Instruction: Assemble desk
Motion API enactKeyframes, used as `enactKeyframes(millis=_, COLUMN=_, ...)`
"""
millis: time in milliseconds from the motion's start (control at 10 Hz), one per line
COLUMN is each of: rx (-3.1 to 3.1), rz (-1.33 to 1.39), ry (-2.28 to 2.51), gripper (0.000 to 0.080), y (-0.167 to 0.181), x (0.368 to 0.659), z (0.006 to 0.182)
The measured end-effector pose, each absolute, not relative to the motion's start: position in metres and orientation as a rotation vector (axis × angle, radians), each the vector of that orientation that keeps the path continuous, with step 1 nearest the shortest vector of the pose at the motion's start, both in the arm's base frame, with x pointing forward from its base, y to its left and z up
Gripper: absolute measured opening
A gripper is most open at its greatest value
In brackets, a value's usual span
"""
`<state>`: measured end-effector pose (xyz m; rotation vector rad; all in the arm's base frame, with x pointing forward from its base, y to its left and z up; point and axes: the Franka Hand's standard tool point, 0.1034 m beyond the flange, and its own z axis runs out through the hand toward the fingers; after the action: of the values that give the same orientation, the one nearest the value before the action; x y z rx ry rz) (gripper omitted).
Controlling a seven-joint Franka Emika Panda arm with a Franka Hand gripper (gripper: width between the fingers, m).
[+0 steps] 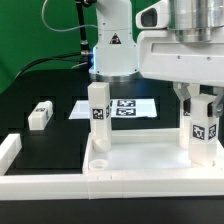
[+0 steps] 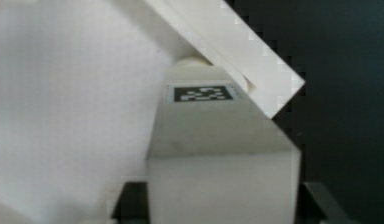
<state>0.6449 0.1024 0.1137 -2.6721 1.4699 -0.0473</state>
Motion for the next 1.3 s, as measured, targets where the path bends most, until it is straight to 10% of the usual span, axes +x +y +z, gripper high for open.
enactKeyframes(millis=500, rx=-2.022, rz=0.081, ry=2.206, gripper=0.0288, y=0.099, x=0.642, z=0.111)
enactKeyframes(millis=900, rx=-2.372, rz=0.034, ry=1.854, gripper=0.0607, y=0.105, x=0.641, z=0.109)
enactKeyframes(millis=1300, rx=-2.673, rz=0.025, ry=1.409, gripper=0.0648, y=0.110, x=0.637, z=0.105)
